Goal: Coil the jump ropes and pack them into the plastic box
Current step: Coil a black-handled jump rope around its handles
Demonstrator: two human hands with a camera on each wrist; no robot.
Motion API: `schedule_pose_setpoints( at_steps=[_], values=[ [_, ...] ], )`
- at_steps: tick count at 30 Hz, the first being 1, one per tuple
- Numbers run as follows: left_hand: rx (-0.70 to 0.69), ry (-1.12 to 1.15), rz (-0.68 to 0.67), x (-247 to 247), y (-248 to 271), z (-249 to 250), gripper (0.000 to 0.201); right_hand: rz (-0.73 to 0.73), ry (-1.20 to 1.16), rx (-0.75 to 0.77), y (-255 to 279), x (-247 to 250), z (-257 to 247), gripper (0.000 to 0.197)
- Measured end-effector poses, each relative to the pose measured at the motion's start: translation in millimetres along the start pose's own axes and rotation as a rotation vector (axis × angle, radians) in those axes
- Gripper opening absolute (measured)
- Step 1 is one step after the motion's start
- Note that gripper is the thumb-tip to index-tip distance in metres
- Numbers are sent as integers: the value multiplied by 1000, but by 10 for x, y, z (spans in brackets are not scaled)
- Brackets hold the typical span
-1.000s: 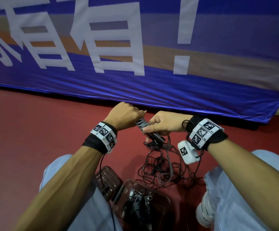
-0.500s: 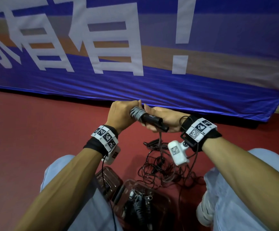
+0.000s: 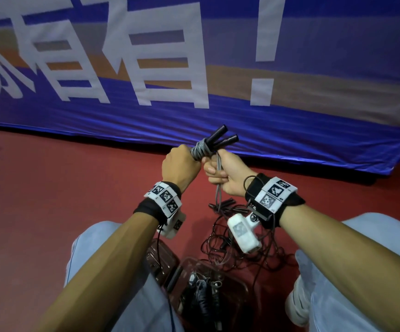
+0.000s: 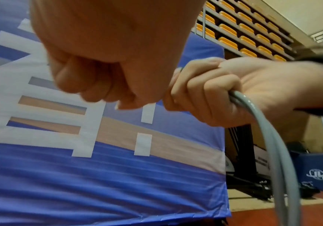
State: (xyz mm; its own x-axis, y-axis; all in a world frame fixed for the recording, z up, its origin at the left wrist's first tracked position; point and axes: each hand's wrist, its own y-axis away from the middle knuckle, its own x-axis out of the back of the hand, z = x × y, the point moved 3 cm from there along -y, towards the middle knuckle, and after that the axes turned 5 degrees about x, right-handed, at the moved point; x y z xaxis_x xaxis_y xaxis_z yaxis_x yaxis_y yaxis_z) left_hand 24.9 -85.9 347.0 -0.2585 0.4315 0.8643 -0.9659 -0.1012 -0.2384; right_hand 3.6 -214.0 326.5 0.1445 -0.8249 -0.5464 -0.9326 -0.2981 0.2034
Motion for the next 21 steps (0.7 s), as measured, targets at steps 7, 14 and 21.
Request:
schedule_pose_setpoints(
  at_steps=[7, 14, 21],
  values=[
    [81, -324, -211, -337, 25, -73, 21, 238, 653, -106, 6, 99, 63, 26],
    [-64, -525, -475, -410, 36, -178, 28, 98, 1738, 332, 92, 223, -98, 49],
    [-495, -714, -403, -311, -31, -154, 24, 22, 1643, 400, 92, 354, -243, 49]
  ],
)
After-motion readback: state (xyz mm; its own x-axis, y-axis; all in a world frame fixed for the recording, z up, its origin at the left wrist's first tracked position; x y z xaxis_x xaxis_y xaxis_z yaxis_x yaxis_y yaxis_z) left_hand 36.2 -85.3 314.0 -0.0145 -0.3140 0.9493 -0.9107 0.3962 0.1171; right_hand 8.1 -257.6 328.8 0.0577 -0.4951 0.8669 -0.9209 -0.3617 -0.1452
